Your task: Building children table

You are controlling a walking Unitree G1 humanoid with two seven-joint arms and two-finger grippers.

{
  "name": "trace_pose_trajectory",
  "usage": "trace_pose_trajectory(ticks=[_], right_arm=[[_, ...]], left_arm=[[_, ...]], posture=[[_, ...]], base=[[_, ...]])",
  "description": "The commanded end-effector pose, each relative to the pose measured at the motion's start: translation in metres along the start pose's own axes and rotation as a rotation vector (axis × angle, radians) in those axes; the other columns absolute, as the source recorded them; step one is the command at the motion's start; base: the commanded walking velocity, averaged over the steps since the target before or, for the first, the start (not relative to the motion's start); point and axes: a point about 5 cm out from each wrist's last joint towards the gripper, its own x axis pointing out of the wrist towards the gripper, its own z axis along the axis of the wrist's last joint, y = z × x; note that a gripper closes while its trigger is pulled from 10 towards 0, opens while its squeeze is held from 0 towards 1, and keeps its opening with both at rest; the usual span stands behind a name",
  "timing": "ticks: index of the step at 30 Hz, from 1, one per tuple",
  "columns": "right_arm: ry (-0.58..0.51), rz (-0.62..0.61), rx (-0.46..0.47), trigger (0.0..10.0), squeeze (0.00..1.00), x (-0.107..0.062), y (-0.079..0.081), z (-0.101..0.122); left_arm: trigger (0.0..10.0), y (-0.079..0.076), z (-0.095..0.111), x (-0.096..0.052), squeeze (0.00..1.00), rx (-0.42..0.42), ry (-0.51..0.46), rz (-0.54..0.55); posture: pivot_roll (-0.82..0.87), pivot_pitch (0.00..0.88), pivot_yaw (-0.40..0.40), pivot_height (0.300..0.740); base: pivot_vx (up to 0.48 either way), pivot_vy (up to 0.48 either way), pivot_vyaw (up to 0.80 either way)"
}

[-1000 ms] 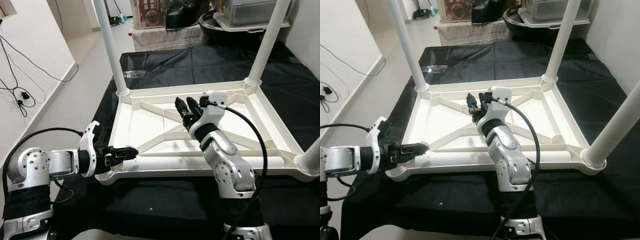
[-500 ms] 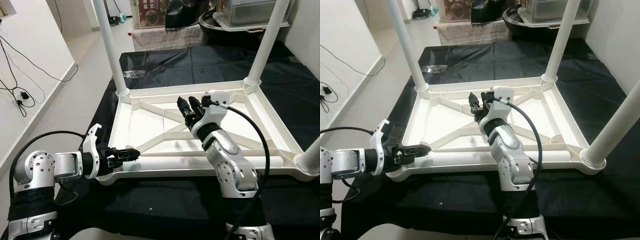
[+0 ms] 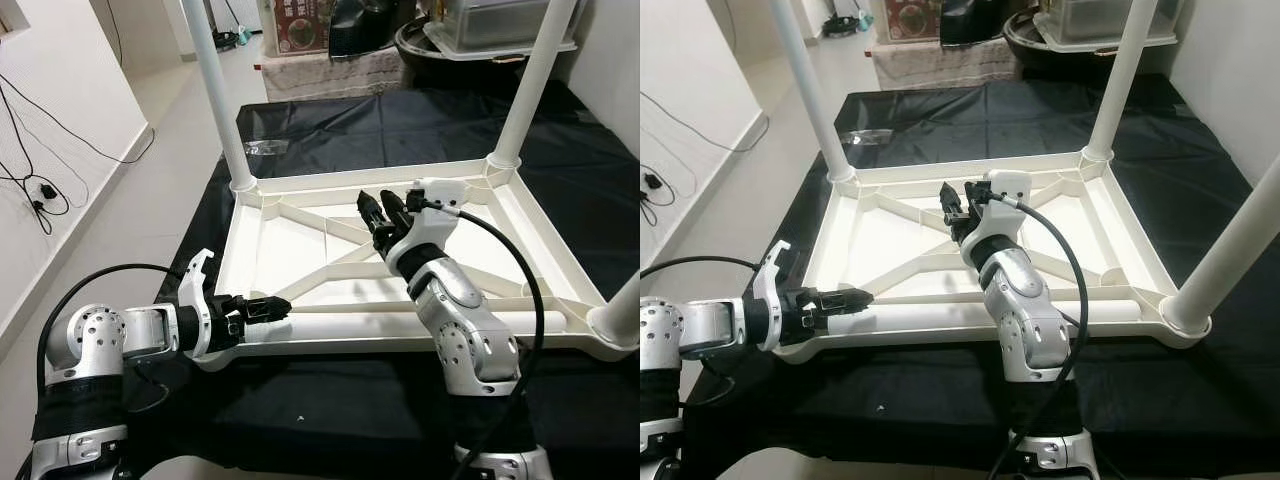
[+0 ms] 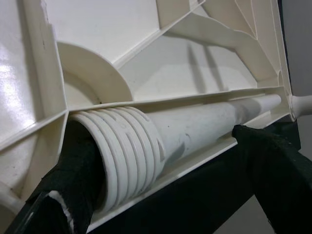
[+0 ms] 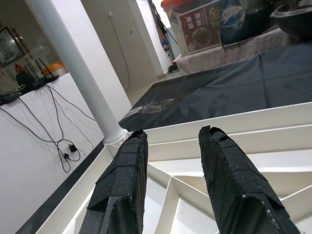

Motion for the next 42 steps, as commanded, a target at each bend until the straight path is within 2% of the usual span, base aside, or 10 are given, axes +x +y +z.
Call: trace_pose_trajectory(ticks=[1,7,14,24,31,32,37,38,41,42], right_arm=[[0.006,0.012,0.001,10.0,0.0,-0.002,0.004,-0.001],[0.001,0.014,-0.002,10.0,0.0,-0.001,0.004,0.001],[-0.006,0.017,0.001,10.0,0.0,0.001,0.005,0.002],[-0.006,0.02,0.005,10.0,0.0,0.001,0.006,0.002],[-0.007,0.02,0.007,10.0,0.0,0.003,0.007,0.001],[-0.007,0.019,0.009,10.0,0.0,0.003,0.007,0.001],[-0.008,0.016,0.01,10.0,0.0,0.003,0.007,0.002],[-0.009,0.016,0.011,10.0,0.0,0.003,0.007,0.002],[-0.01,0.016,0.011,10.0,0.0,0.003,0.007,0.002],[-0.009,0.016,0.011,10.0,0.0,0.003,0.006,0.002]], left_arm=[[10.0,0.004,-0.005,0.004,0.0,-0.016,0.014,0.002],[10.0,-0.005,-0.004,0.01,0.0,-0.026,-0.013,-0.083],[10.0,-0.031,-0.008,0.004,0.0,0.012,-0.056,-0.314],[9.9,-0.03,-0.013,-0.004,0.0,-0.003,-0.065,-0.358],[8.7,-0.023,-0.023,-0.009,0.0,-0.029,-0.042,-0.373],[9.4,-0.022,-0.026,-0.012,0.0,-0.038,-0.031,-0.389],[9.2,-0.021,-0.029,-0.017,0.0,-0.042,-0.02,-0.418],[2.2,-0.02,-0.029,-0.017,0.0,-0.043,-0.017,-0.415],[2.2,-0.02,-0.03,-0.017,0.0,-0.045,-0.014,-0.413],[0.0,-0.019,-0.029,-0.017,0.0,-0.046,-0.017,-0.414]], posture=[[0.02,0.126,0.091,0.74],[0.01,0.116,0.09,0.74],[0.01,0.108,0.09,0.74],[0.03,0.1,0.088,0.74],[0.03,0.103,0.089,0.74],[0.03,0.103,0.089,0.74],[0.03,0.108,0.092,0.74],[0.02,0.113,0.089,0.74],[0.02,0.113,0.089,0.74],[0.0,0.117,0.074,0.74]], base=[[0.0,0.0,0.0],[0.0,0.0,0.0],[0.0,0.0,0.0],[0.0,0.0,0.0],[0.0,0.0,0.0],[0.0,0.0,0.0],[0.0,0.0,0.0],[0.0,0.0,0.0],[0.0,0.0,0.0],[0.0,0.0,0.0]])
